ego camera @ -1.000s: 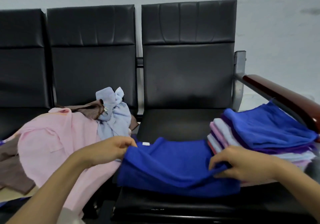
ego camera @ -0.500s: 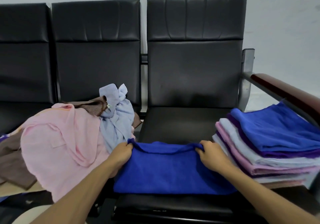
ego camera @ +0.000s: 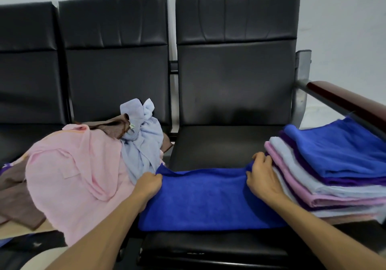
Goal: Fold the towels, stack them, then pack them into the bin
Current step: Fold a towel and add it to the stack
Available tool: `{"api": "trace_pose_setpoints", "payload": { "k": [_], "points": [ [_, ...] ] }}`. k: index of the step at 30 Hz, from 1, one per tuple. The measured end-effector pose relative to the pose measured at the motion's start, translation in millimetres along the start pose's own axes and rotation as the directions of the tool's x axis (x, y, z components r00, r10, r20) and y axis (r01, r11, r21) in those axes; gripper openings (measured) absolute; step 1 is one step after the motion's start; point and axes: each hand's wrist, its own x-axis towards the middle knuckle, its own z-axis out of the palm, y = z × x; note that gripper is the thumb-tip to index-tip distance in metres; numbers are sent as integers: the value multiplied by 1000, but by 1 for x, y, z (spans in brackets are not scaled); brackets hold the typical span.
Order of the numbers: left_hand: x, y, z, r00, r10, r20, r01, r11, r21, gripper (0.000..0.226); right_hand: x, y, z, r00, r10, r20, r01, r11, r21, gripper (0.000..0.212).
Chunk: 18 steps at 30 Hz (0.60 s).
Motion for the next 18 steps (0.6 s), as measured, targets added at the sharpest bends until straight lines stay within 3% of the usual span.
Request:
{"api": "trace_pose_setpoints", "payload": {
  "k": [3, 5, 8, 9, 10, 12, 13, 18],
  "points": [
    [-5, 1, -5, 999, 41, 15, -43, 991, 124, 26, -10, -4, -5, 987, -157, -25, 147, 960, -240, 63],
    [-7, 0, -7, 996, 84, 26, -88, 965, 246, 26, -16, -8, -6, 960, -281, -10, 264, 913, -312, 69],
    [-10, 2, -11, 995, 91, 51, -103, 940, 326, 24, -27, -17, -4, 862, -503, 59, 497, 819, -286, 53],
    [-10, 2, -12, 995, 87, 58, -101, 940, 325, 24, -34, -21, -2, 824, -552, 126, 566, 796, -215, 47],
    [-11, 3, -13, 995, 79, 63, -95, 942, 322, 25, -41, -24, -1, 794, -566, 222, 597, 794, -115, 54],
    [-14, 4, -14, 994, 62, 95, -91, 937, 337, 27, -52, -26, 5, 748, -486, 452, 516, 854, 65, 91],
    [-16, 5, -14, 992, 54, 116, -91, 933, 347, 29, -57, -24, 8, 730, -437, 525, 467, 880, 84, 99],
    [-19, 3, -15, 976, -57, 211, 8, 974, 227, 25, -59, -20, 10, 697, -402, 594, 436, 895, 94, 98]
  ]
}}
